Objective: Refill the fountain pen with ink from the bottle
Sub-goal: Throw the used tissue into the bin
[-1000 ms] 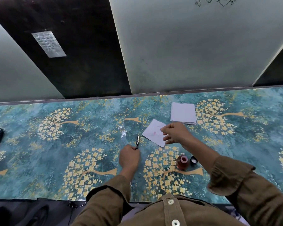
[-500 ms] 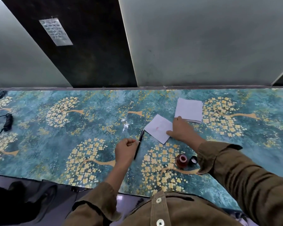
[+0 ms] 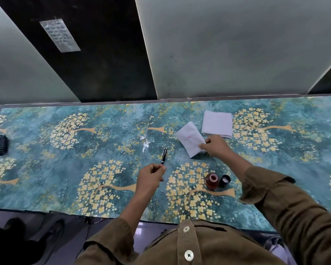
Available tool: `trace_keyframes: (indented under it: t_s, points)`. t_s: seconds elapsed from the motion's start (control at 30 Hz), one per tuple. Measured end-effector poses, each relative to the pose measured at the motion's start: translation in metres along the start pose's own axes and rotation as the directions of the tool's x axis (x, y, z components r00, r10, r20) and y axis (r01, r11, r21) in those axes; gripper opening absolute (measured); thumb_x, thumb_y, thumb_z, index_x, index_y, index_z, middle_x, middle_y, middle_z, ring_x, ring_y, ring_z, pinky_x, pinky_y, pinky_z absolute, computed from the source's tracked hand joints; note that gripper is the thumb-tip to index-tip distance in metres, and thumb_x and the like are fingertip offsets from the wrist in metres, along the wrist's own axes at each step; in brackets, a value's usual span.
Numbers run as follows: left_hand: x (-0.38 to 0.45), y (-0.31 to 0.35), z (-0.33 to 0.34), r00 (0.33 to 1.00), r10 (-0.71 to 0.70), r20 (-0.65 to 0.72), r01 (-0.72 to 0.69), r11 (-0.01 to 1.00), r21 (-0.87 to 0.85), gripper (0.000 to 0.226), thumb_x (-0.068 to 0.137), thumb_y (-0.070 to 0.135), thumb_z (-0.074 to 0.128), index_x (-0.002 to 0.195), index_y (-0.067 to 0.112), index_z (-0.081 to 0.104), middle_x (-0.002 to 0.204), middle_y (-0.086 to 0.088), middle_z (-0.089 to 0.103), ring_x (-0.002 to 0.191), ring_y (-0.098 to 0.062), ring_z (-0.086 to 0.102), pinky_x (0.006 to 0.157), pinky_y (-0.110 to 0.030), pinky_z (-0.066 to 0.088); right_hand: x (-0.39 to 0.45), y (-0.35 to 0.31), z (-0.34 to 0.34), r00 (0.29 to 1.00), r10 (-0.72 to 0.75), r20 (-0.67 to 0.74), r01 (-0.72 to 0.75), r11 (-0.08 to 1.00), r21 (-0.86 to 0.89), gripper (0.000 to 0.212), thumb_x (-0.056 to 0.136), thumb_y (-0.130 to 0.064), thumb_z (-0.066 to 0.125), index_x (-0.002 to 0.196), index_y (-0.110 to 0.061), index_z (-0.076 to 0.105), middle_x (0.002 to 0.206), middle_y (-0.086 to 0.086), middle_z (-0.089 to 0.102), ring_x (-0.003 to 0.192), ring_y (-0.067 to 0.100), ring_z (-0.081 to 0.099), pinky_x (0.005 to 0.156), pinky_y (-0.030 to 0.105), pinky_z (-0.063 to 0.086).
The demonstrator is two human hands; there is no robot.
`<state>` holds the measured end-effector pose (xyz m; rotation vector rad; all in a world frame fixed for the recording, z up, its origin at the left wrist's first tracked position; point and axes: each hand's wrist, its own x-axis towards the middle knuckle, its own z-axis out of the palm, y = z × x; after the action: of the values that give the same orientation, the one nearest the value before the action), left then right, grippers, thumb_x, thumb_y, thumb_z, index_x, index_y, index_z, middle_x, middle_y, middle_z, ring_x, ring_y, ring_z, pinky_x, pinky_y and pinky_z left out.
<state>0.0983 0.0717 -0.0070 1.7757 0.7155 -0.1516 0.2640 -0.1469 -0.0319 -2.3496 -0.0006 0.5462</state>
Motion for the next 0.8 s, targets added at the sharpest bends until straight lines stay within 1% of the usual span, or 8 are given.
trace_keyframes:
  t_s: [0.17, 0.27, 0.37, 0.47, 0.53, 0.67, 0.73, 0.8]
  points:
    - [0.004, 0.028, 0.012, 0.994, 0.060, 0.086, -0.054, 0.996, -0.077, 0.011, 0.095, 0.031, 0.065, 0.095, 0.021, 0.068, 0.089, -0.006, 0.069, 0.066, -0.010, 0.061, 0.057, -0.024, 0.050, -0.045, -0.010, -0.016, 0.999, 0.015, -0.048, 0.000, 0.953, 0.302, 0.045, 0.087, -0.022, 0.073, 0.057, -0.015, 0.040, 0.055, 0.004, 0.039, 0.056, 0.022, 0.041, 0.061, 0.038, 0.042]
    - [0.007, 0.050, 0.020, 0.982, 0.086, 0.170, -0.057, 0.984, -0.166, 0.030, 0.093, 0.044, 0.065, 0.104, 0.016, 0.067, 0.108, -0.006, 0.069, 0.094, -0.017, 0.068, 0.071, -0.031, 0.061, -0.082, -0.027, -0.023, 0.998, 0.016, -0.054, 0.013, 0.870, 0.492, 0.024, 0.089, -0.021, 0.073, 0.071, -0.009, 0.062, 0.074, 0.008, 0.063, 0.071, 0.020, 0.063, 0.070, 0.040, 0.057]
    - [0.008, 0.067, 0.019, 0.960, 0.101, 0.259, -0.028, 0.962, -0.270, 0.042, 0.091, 0.049, 0.064, 0.108, 0.012, 0.067, 0.118, -0.011, 0.067, 0.108, -0.027, 0.065, 0.080, -0.040, 0.062, -0.116, -0.045, -0.021, 0.999, 0.008, -0.038, 0.017, 0.805, 0.593, 0.015, 0.090, -0.019, 0.072, 0.082, -0.007, 0.067, 0.081, 0.008, 0.068, 0.080, 0.020, 0.069, 0.074, 0.040, 0.060]
    - [0.006, 0.077, 0.012, 0.950, 0.149, 0.276, -0.040, 0.930, -0.365, 0.029, 0.092, 0.031, 0.069, 0.105, 0.005, 0.072, 0.108, -0.017, 0.073, 0.098, -0.032, 0.068, 0.082, -0.047, 0.059, -0.143, -0.056, -0.014, 1.000, 0.021, 0.019, -0.028, 0.767, 0.642, 0.013, 0.091, -0.014, 0.071, 0.088, -0.002, 0.065, 0.079, 0.007, 0.066, 0.076, 0.019, 0.067, 0.069, 0.035, 0.056]
    - [0.002, 0.078, 0.004, 0.939, 0.176, 0.296, -0.048, 0.918, -0.393, 0.024, 0.091, 0.019, 0.070, 0.105, 0.000, 0.073, 0.099, -0.015, 0.076, 0.088, -0.027, 0.071, 0.080, -0.043, 0.060, -0.157, -0.058, -0.009, 0.998, 0.026, 0.050, -0.053, 0.731, 0.681, 0.019, 0.091, -0.016, 0.070, 0.098, 0.001, 0.064, 0.083, 0.008, 0.068, 0.078, 0.021, 0.068, 0.069, 0.035, 0.054]
    - [-0.012, 0.065, -0.009, 0.902, 0.168, 0.398, -0.025, 0.940, -0.340, 0.019, 0.091, 0.014, 0.069, 0.099, -0.002, 0.074, 0.082, -0.005, 0.077, 0.069, -0.016, 0.070, 0.054, -0.024, 0.056, -0.179, -0.056, 0.006, 0.989, 0.115, 0.094, -0.141, 0.526, 0.838, 0.033, 0.095, -0.029, 0.065, 0.116, -0.003, 0.062, 0.107, 0.012, 0.069, 0.091, 0.032, 0.071, 0.060, 0.033, 0.059]
    - [-0.020, 0.052, -0.012, 0.878, 0.145, 0.456, -0.014, 0.960, -0.279, 0.016, 0.091, 0.013, 0.068, 0.098, -0.001, 0.073, 0.075, -0.001, 0.076, 0.061, -0.013, 0.069, 0.047, -0.020, 0.050, -0.188, -0.049, 0.020, 0.978, 0.174, 0.117, -0.178, 0.395, 0.901, 0.037, 0.095, -0.027, 0.065, 0.120, -0.001, 0.062, 0.117, 0.017, 0.070, 0.107, 0.039, 0.068, 0.075, 0.048, 0.062]
    - [-0.023, 0.037, -0.014, 0.860, 0.119, 0.496, -0.002, 0.973, -0.230, 0.015, 0.090, 0.014, 0.069, 0.099, 0.002, 0.074, 0.082, -0.003, 0.078, 0.070, -0.019, 0.071, 0.053, -0.025, 0.054, -0.198, -0.042, 0.034, 0.971, 0.215, 0.100, -0.176, 0.372, 0.911, 0.033, 0.093, -0.016, 0.066, 0.122, -0.002, 0.063, 0.118, 0.018, 0.071, 0.106, 0.037, 0.069, 0.085, 0.054, 0.058]
